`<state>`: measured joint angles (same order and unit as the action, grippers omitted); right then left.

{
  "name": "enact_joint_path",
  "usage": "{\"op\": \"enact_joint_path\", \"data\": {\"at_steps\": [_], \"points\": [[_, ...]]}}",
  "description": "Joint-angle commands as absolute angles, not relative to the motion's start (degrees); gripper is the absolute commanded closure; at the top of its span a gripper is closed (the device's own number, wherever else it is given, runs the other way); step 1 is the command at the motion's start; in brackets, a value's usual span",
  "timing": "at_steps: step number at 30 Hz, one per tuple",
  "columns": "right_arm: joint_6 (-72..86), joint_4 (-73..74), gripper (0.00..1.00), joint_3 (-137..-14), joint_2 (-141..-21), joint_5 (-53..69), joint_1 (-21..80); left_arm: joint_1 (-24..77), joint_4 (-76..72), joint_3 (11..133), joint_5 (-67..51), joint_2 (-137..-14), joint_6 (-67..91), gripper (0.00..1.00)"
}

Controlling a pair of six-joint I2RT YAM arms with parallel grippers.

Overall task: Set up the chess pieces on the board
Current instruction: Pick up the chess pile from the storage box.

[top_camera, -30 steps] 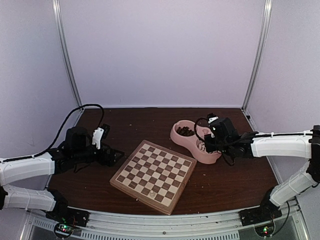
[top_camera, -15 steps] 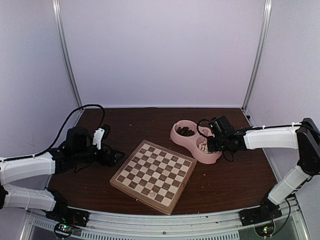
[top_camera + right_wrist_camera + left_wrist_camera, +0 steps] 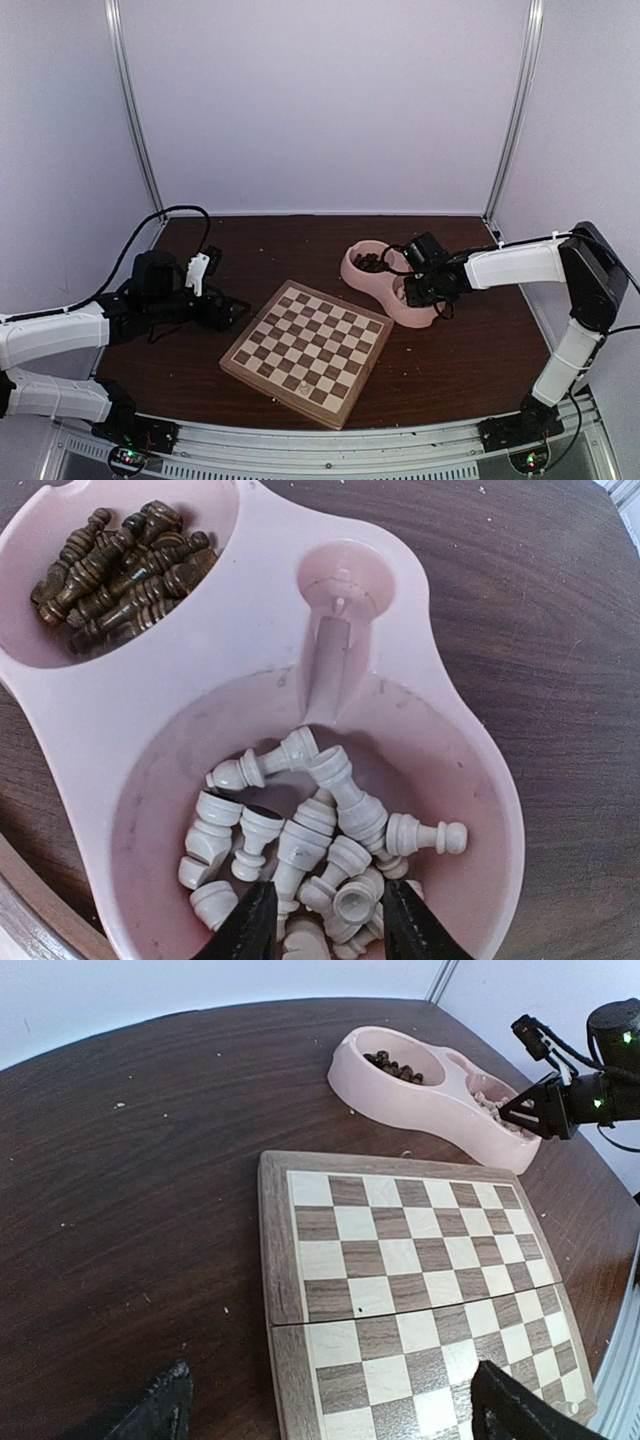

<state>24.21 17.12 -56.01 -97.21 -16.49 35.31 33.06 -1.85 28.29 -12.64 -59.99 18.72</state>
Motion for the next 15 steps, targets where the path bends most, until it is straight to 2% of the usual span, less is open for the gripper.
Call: {"op": "enact_joint_path", "data": {"at_steps": [1,8,15], "points": [[24.86,19.8,0.61,-58.69,-99.51,-16.76,34.94,33.48,-2.82,30.04,-12.23,-59.46,18.11,0.03],[25.4,21.4,0.58,-59.76,-101.3,-17.37,34.32,33.66,-2.56,30.06,-12.2,-59.03,17.95,0.03],[26.37,19.86,0.65,-58.44,-100.54,-13.93,32.8,33.75,-2.64,30.06,-12.33,-58.84,17.88,0.03]]}}
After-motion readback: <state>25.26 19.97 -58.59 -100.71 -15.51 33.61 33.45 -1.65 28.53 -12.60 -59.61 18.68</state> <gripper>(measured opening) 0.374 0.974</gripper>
